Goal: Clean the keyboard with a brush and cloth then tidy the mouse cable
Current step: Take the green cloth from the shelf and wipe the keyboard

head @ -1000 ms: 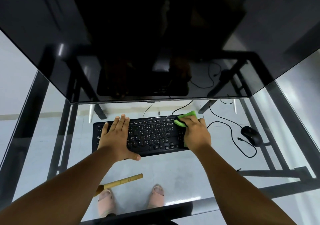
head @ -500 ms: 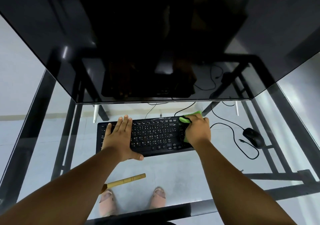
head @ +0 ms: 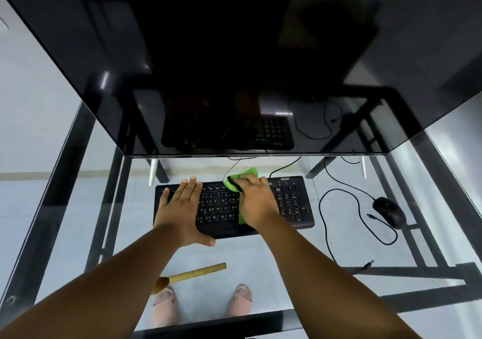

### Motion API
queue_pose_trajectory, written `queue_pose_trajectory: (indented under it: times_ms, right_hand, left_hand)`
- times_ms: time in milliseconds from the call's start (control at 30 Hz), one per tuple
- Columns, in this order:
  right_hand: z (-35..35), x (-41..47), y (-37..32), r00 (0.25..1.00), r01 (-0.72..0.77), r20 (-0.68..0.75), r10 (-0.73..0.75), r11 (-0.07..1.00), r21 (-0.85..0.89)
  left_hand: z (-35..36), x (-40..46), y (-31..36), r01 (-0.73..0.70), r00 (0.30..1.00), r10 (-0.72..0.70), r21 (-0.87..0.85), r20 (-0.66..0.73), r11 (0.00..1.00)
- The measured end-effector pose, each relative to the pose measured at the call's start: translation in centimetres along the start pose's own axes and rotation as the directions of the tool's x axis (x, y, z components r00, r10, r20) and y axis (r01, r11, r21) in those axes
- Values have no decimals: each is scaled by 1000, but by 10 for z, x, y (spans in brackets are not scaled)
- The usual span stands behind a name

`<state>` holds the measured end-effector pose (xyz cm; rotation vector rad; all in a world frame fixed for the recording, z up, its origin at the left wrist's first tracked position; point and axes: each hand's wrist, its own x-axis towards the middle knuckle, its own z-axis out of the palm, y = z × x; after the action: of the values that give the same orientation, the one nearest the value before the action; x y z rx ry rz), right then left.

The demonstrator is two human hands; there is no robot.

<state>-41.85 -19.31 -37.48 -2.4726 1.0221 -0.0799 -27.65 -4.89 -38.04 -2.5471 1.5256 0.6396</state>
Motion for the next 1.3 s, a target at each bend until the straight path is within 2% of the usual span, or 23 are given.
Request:
queue_pose_trajectory:
  times_ms: [100,233,367,467,600,700,767,900,967,1067,1167,1300]
  right_hand:
    - [-7,-5,12,1000,-18,-4,18,999,-38]
    - [-23,-8,40,961,-272,-78,265,956,-112]
    - [-23,1,27,923,-383,-43,381,913,-142]
    - [-11,10,-2,946,-321,10,325,937,-139]
    - [10,9,-35,992,-112,49,118,988,-108]
    - [9,0,-29,997,21,77,-11,992,-122]
    - [2,-5,-13,998,9,67,0,991,-136]
    - [-14,-9,18,972,-232,-63,226,962,-141]
    - [-19,-8,25,951,-309,-66,303,939,-153]
    - [-15,-2,18,936,-353,-58,348,921,-164]
    - [-5,7,-10,950,-311,-9,313,939,-146]
    - [13,12,-56,987,-127,86,137,986,-109]
  left_hand:
    - [-1,0,-8,-28,1000,28,7,12,1000]
    - [1,-2,-12,-25,1000,25,-4,0,1000]
    - [6,-5,-15,28,999,-29,-17,-26,999]
    - [6,-4,-16,25,999,-26,-22,-28,999]
    - [6,-3,-17,20,999,-21,-19,-41,1000]
    - [6,-3,-19,13,998,-15,-38,-53,999]
    - [7,-4,-20,1,998,-4,-52,-57,999]
    - [5,-4,-26,-42,999,40,-64,-35,997]
    - [2,-5,-35,-53,998,52,-42,-22,998]
    - [0,-8,-48,6,1000,-6,-19,-1,1000]
    - [-2,-8,-49,37,999,-37,-14,13,999]
    - [-3,-6,-49,43,999,-43,-5,19,999]
